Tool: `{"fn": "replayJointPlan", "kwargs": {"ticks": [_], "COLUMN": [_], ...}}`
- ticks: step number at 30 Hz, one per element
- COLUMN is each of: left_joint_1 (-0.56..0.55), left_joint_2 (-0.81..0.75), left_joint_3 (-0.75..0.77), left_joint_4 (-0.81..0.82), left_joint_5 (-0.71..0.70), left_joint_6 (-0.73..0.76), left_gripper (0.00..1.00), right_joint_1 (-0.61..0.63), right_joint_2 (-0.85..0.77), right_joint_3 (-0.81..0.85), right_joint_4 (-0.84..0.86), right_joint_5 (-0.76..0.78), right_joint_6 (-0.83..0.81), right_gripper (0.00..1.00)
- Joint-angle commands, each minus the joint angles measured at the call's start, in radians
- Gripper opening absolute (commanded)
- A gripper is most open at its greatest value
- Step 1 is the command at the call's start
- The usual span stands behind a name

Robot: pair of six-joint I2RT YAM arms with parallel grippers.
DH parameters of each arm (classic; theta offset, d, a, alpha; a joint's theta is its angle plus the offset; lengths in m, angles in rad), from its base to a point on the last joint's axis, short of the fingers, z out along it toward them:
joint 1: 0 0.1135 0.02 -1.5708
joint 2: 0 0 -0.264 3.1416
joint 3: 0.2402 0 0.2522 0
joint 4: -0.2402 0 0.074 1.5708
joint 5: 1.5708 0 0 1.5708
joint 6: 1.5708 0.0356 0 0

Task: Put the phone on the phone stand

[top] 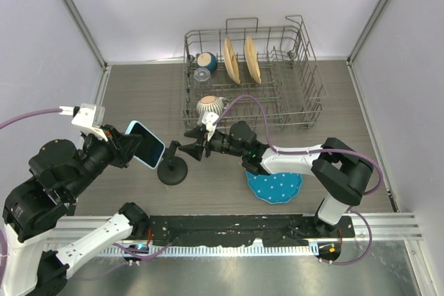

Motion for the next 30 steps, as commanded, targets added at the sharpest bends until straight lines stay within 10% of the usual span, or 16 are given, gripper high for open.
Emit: {"fn": "replayJointPlan", "kwargs": {"ticks": [1,30], "left_joint_1": [-0.001,-0.001], "left_joint_2": [-0.002,0.016], "left_joint_3": [0.0,-0.061], "left_joint_4": [0.113,0.132], "left_joint_5": [0.004,-0.01], "left_joint_6": [0.019,0.013], "left_gripper": [0.0,0.0], "right_joint_1": [0.008,0.037], "right_joint_2": [-0.029,0.074], "right_joint_3": [0.022,0.098], "right_joint_4": [0.062,0.05], "right_joint_5": [-0.012,0.033], "right_joint_6": [-0.019,-0.013], "right_gripper": [0.58,0.43]}}
